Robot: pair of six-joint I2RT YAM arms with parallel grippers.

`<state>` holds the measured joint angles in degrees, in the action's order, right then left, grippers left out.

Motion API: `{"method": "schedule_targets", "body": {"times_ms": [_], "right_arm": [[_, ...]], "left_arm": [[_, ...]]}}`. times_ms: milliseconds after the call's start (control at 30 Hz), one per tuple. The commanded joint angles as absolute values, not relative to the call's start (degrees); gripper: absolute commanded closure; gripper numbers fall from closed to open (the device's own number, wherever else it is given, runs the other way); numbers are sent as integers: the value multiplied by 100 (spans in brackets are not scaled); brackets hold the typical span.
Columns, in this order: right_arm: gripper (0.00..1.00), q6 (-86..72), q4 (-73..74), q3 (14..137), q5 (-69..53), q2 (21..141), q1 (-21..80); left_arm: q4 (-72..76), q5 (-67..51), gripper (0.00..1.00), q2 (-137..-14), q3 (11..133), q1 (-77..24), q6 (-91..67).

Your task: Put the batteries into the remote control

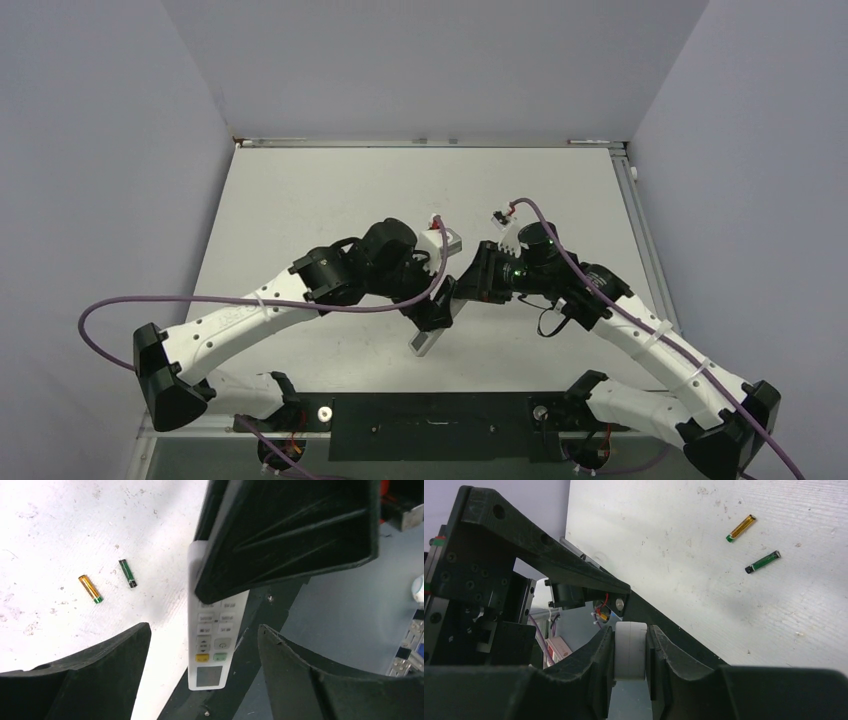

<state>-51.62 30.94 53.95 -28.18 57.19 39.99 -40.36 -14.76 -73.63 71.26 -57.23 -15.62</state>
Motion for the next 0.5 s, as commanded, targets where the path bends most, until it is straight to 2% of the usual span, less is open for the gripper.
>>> {"method": "schedule_targets", "body": {"times_ms": [0,133,467], "right_arm": [[92,-5024,3167,5566,-2676,5471,3850],[92,-4841,3414,5677,-2653,5346,3587],[92,-4516,3613,6016,-2746,5137,2939]], "left_arm": [[-3488,-1577,22,-7062,6942,-5441,-1818],[-2973,-2201,14,-6778,6584,-4876,-2157],[-1943,-3308,8,-6157,5857,-3951,-3066]]}}
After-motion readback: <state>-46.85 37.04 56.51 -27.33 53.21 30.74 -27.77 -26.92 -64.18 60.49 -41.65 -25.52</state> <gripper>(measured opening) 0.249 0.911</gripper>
